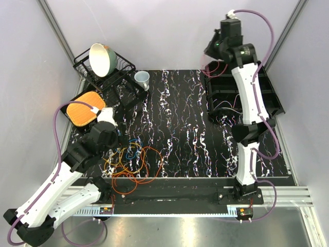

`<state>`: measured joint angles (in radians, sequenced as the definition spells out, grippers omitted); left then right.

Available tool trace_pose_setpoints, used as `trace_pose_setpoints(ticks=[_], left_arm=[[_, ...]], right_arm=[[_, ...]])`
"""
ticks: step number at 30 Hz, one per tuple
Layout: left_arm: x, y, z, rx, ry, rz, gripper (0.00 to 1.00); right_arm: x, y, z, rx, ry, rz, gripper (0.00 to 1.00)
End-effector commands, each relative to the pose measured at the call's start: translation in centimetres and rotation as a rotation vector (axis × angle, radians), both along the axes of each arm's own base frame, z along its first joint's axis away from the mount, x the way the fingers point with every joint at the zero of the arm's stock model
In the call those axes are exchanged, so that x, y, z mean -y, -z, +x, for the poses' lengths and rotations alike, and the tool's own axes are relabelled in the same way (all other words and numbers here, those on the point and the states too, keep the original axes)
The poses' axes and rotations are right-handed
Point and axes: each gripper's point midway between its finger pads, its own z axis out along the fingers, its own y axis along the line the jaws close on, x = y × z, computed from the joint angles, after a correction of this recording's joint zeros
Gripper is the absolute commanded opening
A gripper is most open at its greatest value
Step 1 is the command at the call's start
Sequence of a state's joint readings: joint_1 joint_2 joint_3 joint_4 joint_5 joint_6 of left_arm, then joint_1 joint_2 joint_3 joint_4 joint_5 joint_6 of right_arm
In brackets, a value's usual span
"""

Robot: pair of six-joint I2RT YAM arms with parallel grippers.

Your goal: Untangle the cables

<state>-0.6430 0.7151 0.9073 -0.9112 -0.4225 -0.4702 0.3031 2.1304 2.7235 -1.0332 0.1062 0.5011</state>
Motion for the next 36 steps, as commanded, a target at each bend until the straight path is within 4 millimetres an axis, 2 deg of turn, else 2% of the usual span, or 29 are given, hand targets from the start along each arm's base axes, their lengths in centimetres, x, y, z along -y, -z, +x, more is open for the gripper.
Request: trace_pose_setpoints(ticks=[1, 2, 4, 9, 15, 20, 21, 22, 23, 25, 28, 36], left_arm=[[0.3, -0.9, 0.7, 0.046, -0.003, -0.020, 0.99], [0.3, -0.8, 0.7, 0.044, -0.002, -0.020, 0.99], [0.3, -0.8, 0.7, 0.042, -0.005, -0.017, 0.99], [0.2, -0.8, 0.8, 0.041, -0.007, -0.016, 0.99], [0.2, -0.8, 0.8, 0.043, -0.008, -0.017, 0.99], [0.2, -0.8, 0.8, 0.042, -0.010, -0.016, 0.99], [0.2, -0.8, 0.8, 0.044, -0.011, -0.016, 0.99], [0.2, -0.9, 0.8, 0.045, -0.012, -0.018, 0.99], [0.2, -0.8, 0.8, 0.044, -0.012, -0.017, 0.99], [0.1, -0.8, 0.8, 0.044, -0.013, -0.015, 0.99], [0.1, -0.8, 0.8, 0.045, -0.014, -0.018, 0.99], [0.2, -0.8, 0.8, 0.044, -0.011, -0.016, 0.99]], right_arm=[[3.1, 2.8, 3.4, -0.027, 0.026, 0.006, 0.00], [4.5, 2.9, 4.1, -0.021, 0.049, 0.009, 0.00], [5.5, 4.1, 5.5, -0.023, 0.065, 0.002, 0.00], [9.3, 7.9, 8.5, -0.055, 0.133, -0.004, 0.00], [10.5, 12.2, 10.0, -0.121, 0.140, -0.008, 0.00], [11.1, 14.1, 10.2, -0.155, 0.159, -0.021, 0.00], [11.1, 14.3, 10.2, -0.158, 0.160, -0.020, 0.05], [11.4, 14.4, 10.1, -0.162, 0.168, -0.023, 0.28], [11.8, 15.0, 10.0, -0.179, 0.186, -0.023, 0.98], [12.8, 15.7, 9.5, -0.207, 0.233, -0.017, 1.00], [14.3, 15.6, 9.1, -0.216, 0.283, -0.010, 1.00], [16.2, 13.8, 8.2, -0.195, 0.357, -0.047, 1.00]])
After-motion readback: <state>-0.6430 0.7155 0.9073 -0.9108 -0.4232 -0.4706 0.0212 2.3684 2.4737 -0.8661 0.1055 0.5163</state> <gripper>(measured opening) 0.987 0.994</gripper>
